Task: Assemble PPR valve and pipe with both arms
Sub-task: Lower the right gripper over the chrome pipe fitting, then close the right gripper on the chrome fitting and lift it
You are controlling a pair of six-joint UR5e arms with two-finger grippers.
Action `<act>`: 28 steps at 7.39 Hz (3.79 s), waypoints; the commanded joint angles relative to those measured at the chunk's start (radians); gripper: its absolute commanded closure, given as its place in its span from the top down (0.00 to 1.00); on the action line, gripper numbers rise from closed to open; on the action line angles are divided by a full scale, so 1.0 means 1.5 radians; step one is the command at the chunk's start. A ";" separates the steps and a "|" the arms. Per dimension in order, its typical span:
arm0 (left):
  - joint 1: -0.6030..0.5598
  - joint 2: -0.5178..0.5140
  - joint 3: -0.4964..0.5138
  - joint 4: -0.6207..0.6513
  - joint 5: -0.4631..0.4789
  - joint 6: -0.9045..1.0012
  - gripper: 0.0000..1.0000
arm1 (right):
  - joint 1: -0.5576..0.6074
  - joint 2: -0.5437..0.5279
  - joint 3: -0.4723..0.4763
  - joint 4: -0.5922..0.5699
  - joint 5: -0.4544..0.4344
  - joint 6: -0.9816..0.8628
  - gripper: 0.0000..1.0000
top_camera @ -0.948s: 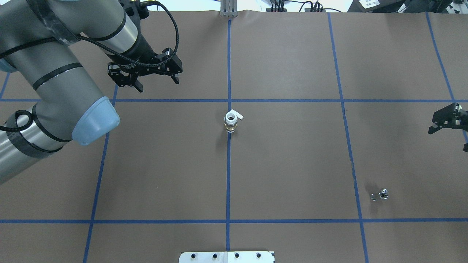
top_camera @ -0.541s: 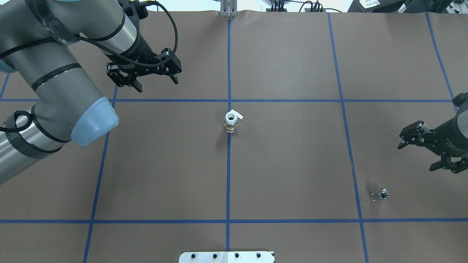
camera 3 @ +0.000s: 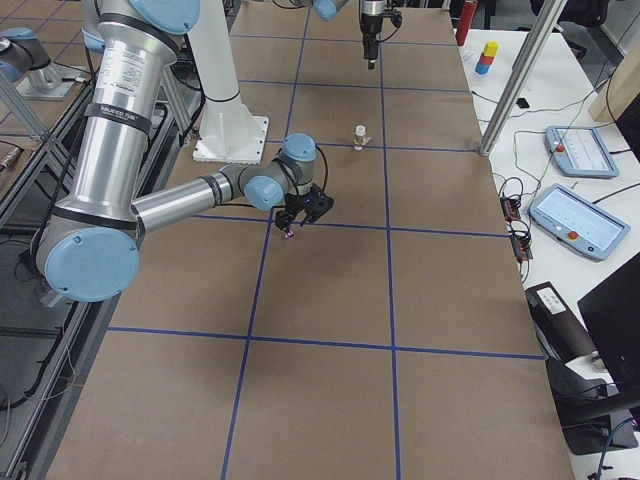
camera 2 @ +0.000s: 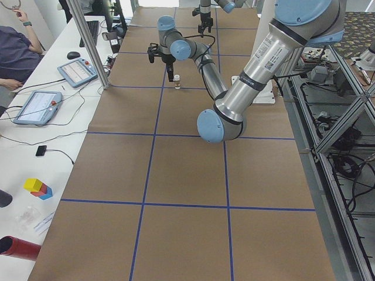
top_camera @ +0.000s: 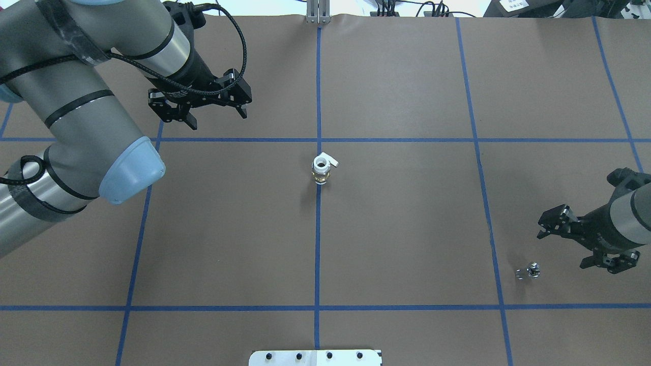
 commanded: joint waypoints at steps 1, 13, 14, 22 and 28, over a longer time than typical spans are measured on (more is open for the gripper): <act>0.002 0.000 0.000 0.000 0.001 -0.001 1.00 | -0.045 0.009 -0.002 0.005 -0.024 0.043 1.00; 0.003 -0.003 0.006 -0.001 0.002 0.000 1.00 | -0.094 0.052 -0.064 0.005 -0.052 0.044 0.83; 0.003 -0.002 0.006 -0.001 0.002 0.000 1.00 | -0.093 0.049 -0.068 0.005 -0.052 0.044 0.82; 0.003 0.000 0.005 -0.001 0.002 0.000 1.00 | -0.095 0.054 -0.063 0.005 -0.048 0.050 0.65; 0.003 -0.001 0.006 -0.001 0.002 0.000 1.00 | -0.100 0.055 -0.061 0.004 -0.051 0.066 0.00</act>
